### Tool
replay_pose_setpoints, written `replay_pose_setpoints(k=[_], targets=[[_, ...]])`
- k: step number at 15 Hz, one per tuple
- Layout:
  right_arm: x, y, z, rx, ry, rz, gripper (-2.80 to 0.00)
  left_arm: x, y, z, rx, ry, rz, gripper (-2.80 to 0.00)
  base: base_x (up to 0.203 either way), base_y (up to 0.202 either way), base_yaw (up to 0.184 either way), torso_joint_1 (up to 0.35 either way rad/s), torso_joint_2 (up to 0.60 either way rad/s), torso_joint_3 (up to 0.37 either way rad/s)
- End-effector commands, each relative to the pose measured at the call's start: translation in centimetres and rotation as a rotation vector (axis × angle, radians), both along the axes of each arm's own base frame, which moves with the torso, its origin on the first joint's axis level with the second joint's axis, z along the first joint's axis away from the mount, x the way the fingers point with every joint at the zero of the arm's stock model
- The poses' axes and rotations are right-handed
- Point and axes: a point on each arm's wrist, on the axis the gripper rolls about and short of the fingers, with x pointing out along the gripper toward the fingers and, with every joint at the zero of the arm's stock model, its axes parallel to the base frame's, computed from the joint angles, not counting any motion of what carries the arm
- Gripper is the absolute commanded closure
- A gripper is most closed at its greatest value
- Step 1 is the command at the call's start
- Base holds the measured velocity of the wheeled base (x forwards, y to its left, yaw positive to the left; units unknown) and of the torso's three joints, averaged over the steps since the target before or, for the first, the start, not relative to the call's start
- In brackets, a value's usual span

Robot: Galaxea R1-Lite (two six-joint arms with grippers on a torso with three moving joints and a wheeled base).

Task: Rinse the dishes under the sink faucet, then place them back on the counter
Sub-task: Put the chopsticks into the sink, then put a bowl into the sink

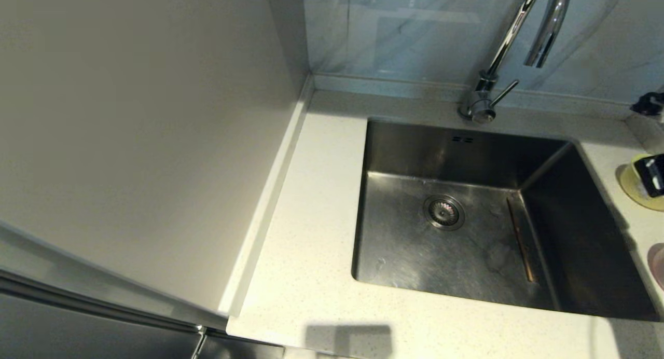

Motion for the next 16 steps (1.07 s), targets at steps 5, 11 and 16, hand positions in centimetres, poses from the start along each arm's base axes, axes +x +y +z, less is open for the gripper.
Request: replay_pose_setpoints(k=[5,11,16], targets=[[-5.2,-2.0,0.4,0.064,0.055,-0.088,0.00,0.0,0.0,0.0,0.000,-0.003,0.000,0.00,0.000,0.000,0.000,0.000,0.00,0.000],[-7.9,-2.4,-0.1,0.072,0.065,-0.155,0.00,0.0,0.0,0.0,0.000,-0.003,0.000,0.00,0.000,0.000,0.000,0.000,0.00,0.000],[-10.6,-3.3,0.2,0.085,0.088,-0.271,0.00,0.0,0.0,0.0,0.000,-0.003,0.000,0.00,0.000,0.000,0.000,0.000,0.00,0.000]])
